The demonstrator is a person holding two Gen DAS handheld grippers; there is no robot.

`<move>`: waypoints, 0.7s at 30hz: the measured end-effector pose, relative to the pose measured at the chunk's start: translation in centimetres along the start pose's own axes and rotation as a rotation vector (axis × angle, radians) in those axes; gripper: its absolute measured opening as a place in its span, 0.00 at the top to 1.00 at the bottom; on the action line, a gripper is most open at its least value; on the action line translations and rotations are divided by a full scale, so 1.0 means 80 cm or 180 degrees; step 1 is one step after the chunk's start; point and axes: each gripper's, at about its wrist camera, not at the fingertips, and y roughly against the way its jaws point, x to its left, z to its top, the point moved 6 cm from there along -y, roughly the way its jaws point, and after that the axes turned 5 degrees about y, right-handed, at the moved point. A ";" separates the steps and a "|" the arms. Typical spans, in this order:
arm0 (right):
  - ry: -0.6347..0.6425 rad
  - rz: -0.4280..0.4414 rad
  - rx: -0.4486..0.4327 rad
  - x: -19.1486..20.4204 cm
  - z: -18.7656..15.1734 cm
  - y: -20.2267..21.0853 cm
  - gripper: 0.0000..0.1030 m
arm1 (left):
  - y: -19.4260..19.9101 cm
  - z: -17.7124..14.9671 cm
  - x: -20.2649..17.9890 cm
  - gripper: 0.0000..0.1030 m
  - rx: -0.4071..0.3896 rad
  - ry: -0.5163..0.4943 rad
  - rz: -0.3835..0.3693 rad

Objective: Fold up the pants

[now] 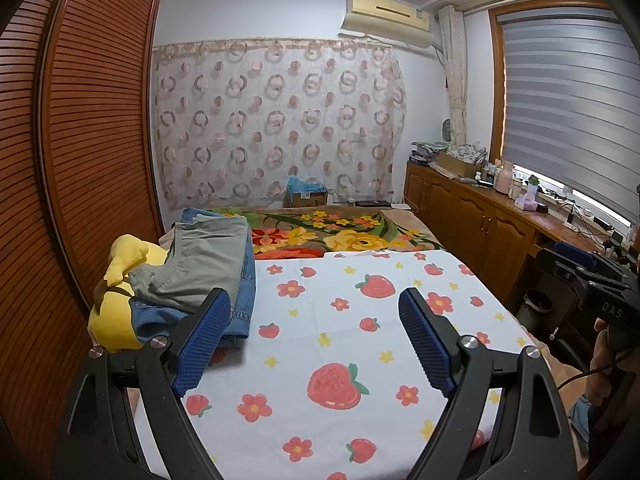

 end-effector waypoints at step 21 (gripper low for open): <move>0.0002 -0.0002 0.0003 0.001 0.003 0.001 0.29 | 0.000 0.000 -0.002 0.16 -0.0002 -0.0005 0.0001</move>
